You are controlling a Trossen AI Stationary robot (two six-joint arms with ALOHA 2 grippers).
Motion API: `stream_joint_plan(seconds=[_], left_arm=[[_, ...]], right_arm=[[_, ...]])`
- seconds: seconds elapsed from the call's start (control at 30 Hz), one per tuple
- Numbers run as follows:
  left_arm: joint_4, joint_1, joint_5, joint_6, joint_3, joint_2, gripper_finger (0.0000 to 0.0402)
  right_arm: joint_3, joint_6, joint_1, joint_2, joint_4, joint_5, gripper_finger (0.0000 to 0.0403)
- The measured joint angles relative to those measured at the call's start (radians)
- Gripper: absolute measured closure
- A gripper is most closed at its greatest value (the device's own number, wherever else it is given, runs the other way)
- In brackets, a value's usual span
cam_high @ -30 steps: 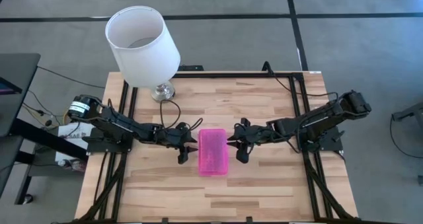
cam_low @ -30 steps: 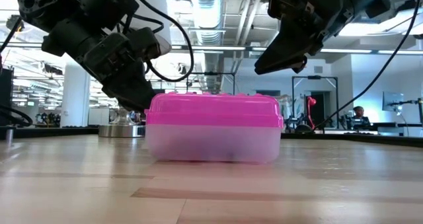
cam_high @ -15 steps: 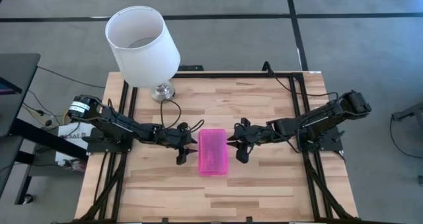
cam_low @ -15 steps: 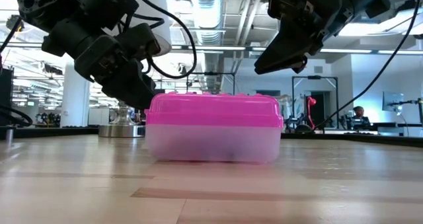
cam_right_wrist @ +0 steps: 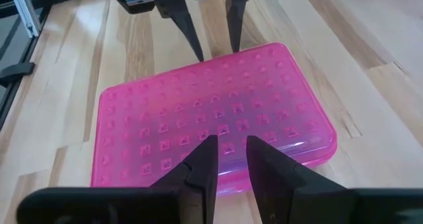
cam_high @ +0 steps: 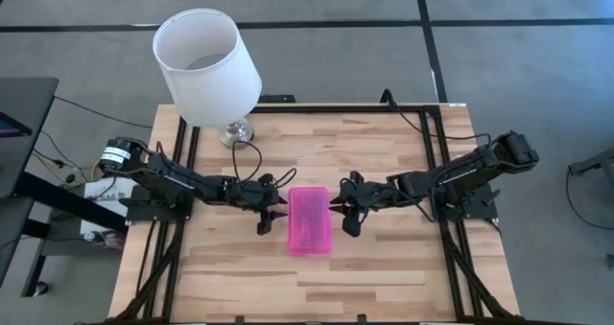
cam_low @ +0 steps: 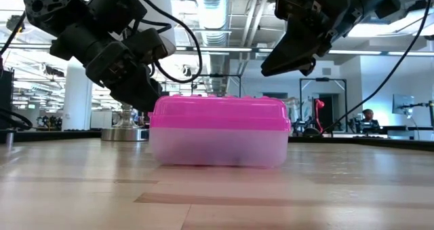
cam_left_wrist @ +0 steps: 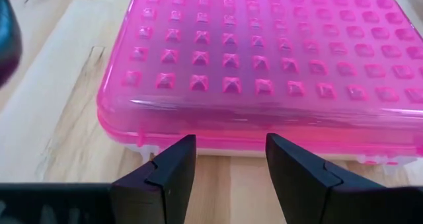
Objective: Pick & place school supplies into a supply box
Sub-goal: Close the supply box
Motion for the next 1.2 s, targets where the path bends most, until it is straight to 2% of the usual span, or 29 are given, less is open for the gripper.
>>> stream_joint_plan(seconds=[0.57, 1.2], left_arm=[[0.0, 0.053, 0.037, 0.049, 0.0, 0.0, 0.0223], [0.0, 0.056, 0.037, 0.059, 0.0, 0.0, 0.0223]], right_arm=[[0.0, 0.001, 0.0, 0.0, -0.022, 0.0, 0.0328], [0.0, 0.0, -0.001, 0.0, -0.021, 0.005, 0.0328]])
